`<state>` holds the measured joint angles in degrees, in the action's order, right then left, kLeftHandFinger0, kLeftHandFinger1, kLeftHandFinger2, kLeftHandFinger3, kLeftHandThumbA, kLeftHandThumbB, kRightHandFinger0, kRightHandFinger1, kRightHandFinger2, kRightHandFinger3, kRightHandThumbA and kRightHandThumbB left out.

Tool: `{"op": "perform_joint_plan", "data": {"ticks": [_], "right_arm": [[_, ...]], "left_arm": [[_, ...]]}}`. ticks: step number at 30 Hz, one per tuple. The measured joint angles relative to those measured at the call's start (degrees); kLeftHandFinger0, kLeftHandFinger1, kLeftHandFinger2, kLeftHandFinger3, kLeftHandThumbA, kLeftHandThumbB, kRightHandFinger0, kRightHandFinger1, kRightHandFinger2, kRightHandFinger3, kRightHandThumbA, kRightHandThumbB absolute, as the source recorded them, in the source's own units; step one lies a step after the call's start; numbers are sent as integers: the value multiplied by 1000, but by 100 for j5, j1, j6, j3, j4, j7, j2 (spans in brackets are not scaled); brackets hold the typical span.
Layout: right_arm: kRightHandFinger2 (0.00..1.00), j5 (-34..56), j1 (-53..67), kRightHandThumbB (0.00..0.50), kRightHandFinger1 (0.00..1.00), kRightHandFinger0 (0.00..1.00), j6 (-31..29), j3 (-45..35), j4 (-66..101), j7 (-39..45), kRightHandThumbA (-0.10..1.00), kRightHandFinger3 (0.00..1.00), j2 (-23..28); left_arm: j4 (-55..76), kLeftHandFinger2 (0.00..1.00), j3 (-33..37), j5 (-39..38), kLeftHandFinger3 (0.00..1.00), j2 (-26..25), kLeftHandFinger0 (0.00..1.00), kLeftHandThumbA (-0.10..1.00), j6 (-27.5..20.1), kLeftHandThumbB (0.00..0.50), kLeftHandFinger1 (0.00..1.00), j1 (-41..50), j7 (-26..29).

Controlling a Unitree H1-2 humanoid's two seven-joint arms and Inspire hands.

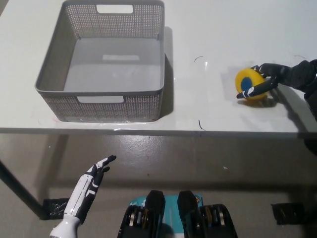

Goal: Use the right hand to pick up a yellow duck toy and place it into a container on the left hand side

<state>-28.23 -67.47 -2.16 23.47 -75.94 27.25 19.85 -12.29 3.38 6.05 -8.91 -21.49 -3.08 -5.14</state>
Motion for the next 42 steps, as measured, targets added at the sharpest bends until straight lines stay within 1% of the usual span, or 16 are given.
{"op": "perform_joint_plan", "data": {"ticks": [6,7,8,9,10,12,13,14,15,18,20,25,31,35,38,42], "right_arm": [[1000,16,2,441,1000,1000,-27,24,-79,-103,873,1000,-60],[1000,15,2,413,1000,1000,-30,30,-99,-120,784,1000,-66],[1000,15,2,319,1000,1000,-38,40,-117,-140,660,1000,-75],[931,16,2,318,900,1000,-49,41,-130,-166,619,1000,-82],[616,16,4,292,556,699,-58,39,-135,-194,486,798,-88],[495,16,45,220,438,337,-117,24,-141,-401,126,434,-125],[484,16,59,208,417,284,-132,18,-141,-486,38,391,-134],[440,15,105,145,250,58,-164,-12,-137,-727,-93,463,-157],[488,15,125,104,231,12,-183,-29,-135,-879,-99,515,-167],[857,16,197,74,499,84,-256,-91,-128,-1337,-100,766,-190],[942,25,244,56,602,145,-296,-166,-126,-1613,-100,914,-212],[918,122,433,79,601,187,-496,-477,-127,-2375,-100,913,-292],[749,246,611,90,461,69,-707,-636,-134,-2886,-100,712,-364],[838,330,666,90,499,42,-827,-761,-152,-3123,-100,816,-403],[688,405,673,83,398,20,-894,-890,-153,-3181,-100,768,-436],[749,512,664,99,398,0,-996,-1062,-96,-3200,-100,814,-464]], "left_arm": [[1,956,-4,-2,1000,-3,1000,1000,0,500,988,-17,1],[1,958,-5,-3,1000,-3,1000,1000,0,500,997,-21,1],[1,954,-6,-4,1000,-3,1000,1000,0,500,999,-26,0],[1,953,-6,-6,1000,-4,1000,1000,0,500,999,-28,0],[1,949,-6,-7,1000,-4,1000,1000,0,500,993,-29,0],[1,944,-8,-10,1000,-3,1000,1000,1,500,995,-29,0],[1,943,-8,-11,1000,-3,1000,1000,1,500,995,-29,0],[1,934,-8,-12,1000,-3,1000,1000,2,500,982,-29,0],[1,929,-8,-13,1000,-3,1000,1000,4,500,982,-29,0],[0,911,-7,-13,1000,-3,1000,1000,6,500,969,-29,0],[0,895,-8,-13,1000,-3,1000,1000,7,500,952,-29,0],[-2,859,-9,-14,1000,-8,1000,1000,4,500,912,-58,0],[-5,801,-9,-16,957,-18,1000,1000,0,500,876,-110,0],[-4,780,-10,-16,917,-25,1000,1000,2,500,848,-108,0],[-5,777,-10,-18,908,-26,1000,1000,2,500,849,-108,0],[-5,760,-10,-18,870,-32,1000,1000,5,500,860,-107,-1]]}}
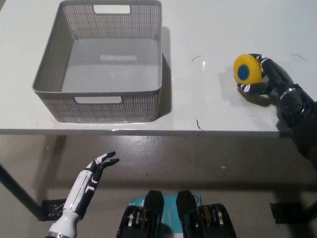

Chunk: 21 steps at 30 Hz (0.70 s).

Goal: Use the right hand to pick up a yellow duck toy and place it into a container on the left hand side

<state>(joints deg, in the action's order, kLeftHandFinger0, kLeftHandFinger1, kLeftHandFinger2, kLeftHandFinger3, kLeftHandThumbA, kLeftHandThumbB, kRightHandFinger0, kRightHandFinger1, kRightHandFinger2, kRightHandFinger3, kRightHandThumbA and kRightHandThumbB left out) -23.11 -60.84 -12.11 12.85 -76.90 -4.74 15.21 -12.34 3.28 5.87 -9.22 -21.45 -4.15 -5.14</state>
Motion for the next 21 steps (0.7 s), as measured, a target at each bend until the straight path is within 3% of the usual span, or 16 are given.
{"op": "perform_joint_plan", "data": {"ticks": [5,7,11,13,15,20,21], "right_arm": [[703,171,-99,100,370,0,-176,-282,286,-30,-100,707,-21],[641,246,-232,91,290,0,-233,-383,476,-52,-100,685,-62],[667,363,-427,108,308,0,-249,-504,950,-48,-100,722,-255],[581,389,-494,118,283,0,-243,-527,1098,-48,-99,590,-355],[573,433,-597,118,281,0,-224,-546,1274,-46,-100,553,-508],[603,514,-780,121,297,0,-210,-588,1515,-42,-100,589,-820],[659,542,-821,124,332,0,-205,-596,1546,-40,-100,640,-905]], "left_arm": [[0,738,1,-2,829,-9,1000,1000,6,500,853,9,-6],[1,726,2,-8,819,-9,1000,1000,14,500,841,12,-16],[1,713,4,-9,801,-11,1000,1000,17,500,833,20,-34],[0,698,5,-11,787,-14,1000,1000,19,500,822,21,-41],[0,687,5,-11,771,-17,1000,1000,22,500,801,20,-61],[-15,664,3,-42,746,-26,953,1000,23,500,763,20,-98],[-27,657,3,-58,736,-26,944,1000,22,500,759,19,-101]]}}
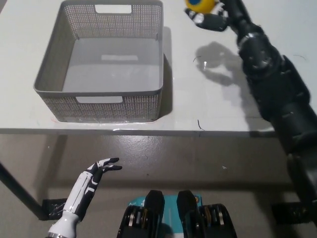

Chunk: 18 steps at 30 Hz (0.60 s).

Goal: Use the right hand to pick up a yellow duck toy and place it into a container on the left hand side

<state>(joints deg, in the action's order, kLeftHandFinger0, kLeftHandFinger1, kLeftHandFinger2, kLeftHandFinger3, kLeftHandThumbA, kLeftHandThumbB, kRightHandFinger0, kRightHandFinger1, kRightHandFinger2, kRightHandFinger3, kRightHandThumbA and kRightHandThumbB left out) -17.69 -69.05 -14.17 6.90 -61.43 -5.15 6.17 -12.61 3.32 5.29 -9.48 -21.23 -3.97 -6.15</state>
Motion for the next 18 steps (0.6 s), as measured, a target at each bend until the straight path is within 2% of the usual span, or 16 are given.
{"op": "perform_joint_plan", "data": {"ticks": [1,5,10,12,14,18], "right_arm": [[707,28,-55,122,367,0,19,-5,9,0,-100,685,-108],[742,110,-173,123,396,0,69,-29,17,1,-100,731,-435],[687,148,-314,130,357,0,93,-10,-79,2,-100,719,-755],[706,140,-374,132,342,0,94,36,-117,0,-100,758,-862],[727,134,-413,114,355,0,95,70,-147,-1,-100,781,-919],[777,122,-548,101,408,12,94,179,-312,-1,-100,822,-1099]], "left_arm": [[-29,650,0,-18,731,-1,958,1000,-1,500,758,-1,-7],[-139,642,3,-44,722,-1,990,1000,-4,500,764,0,-24],[-168,629,17,-42,740,-1,903,1000,-24,500,720,-7,-25],[-176,610,31,-33,737,-1,879,1000,-34,500,704,-20,-25],[-178,593,40,-26,726,-1,848,1000,-38,500,682,-34,-25],[-170,588,83,1,704,0,859,1000,-38,500,703,-103,-25]]}}
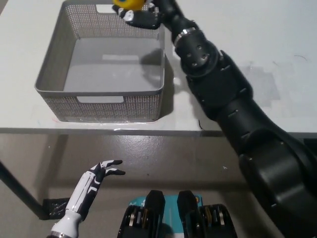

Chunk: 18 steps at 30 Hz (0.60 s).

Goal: Use the right hand to pick up a yellow duck toy and place it into a container on the left hand side

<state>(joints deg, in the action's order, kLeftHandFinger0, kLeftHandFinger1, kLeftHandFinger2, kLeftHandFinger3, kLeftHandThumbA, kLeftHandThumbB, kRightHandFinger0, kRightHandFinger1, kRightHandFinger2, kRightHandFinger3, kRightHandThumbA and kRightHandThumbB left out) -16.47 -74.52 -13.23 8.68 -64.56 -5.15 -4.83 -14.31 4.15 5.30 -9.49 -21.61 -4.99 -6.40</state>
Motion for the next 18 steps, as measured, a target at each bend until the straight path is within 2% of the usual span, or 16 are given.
{"op": "perform_joint_plan", "data": {"ticks": [4,5,6,7,8,9,10,13,14,15,18], "right_arm": [[857,-18,-1,131,526,75,1,98,-73,2,-100,912,-50],[1000,-29,2,160,659,204,1,152,-123,25,-12,1000,-59],[972,-29,2,179,792,532,1,152,-123,25,236,1000,-59],[886,-30,2,206,741,562,9,183,-162,76,296,998,-60],[1000,-30,3,349,1000,1000,22,221,-183,136,642,1000,-59],[1000,-30,4,387,1000,1000,35,248,-198,199,706,1000,-53],[1000,-28,5,456,1000,1000,50,277,-210,303,764,1000,-47],[1000,-27,5,497,1000,1000,95,376,-231,617,951,1000,-2],[1000,-27,5,500,1000,1000,115,431,-240,802,977,1000,35],[1000,-27,5,464,1000,1000,128,471,-245,930,1000,1000,66],[1000,-34,5,439,1000,1000,140,581,-247,1162,1000,1000,161]], "left_arm": [[21,597,57,74,691,-1,873,1000,6,500,734,-7,0],[40,594,99,121,696,-3,841,1000,10,500,711,-7,0],[40,592,99,121,704,-3,793,1000,10,500,683,-7,0],[59,593,125,154,709,-10,772,1000,12,500,671,-8,0],[70,590,142,174,699,-19,737,1000,12,500,659,-10,0],[80,590,155,188,693,-28,721,1000,12,500,655,-13,-1],[91,588,170,202,688,-38,708,1000,12,500,658,-20,-1],[97,566,205,222,672,-51,681,1000,12,500,641,-50,-1],[97,565,219,232,669,-54,678,1000,11,500,641,-69,-1],[97,553,227,240,665,-59,674,1000,11,500,631,-84,-1],[95,541,235,252,667,-67,639,1000,6,500,609,-119,0]]}}
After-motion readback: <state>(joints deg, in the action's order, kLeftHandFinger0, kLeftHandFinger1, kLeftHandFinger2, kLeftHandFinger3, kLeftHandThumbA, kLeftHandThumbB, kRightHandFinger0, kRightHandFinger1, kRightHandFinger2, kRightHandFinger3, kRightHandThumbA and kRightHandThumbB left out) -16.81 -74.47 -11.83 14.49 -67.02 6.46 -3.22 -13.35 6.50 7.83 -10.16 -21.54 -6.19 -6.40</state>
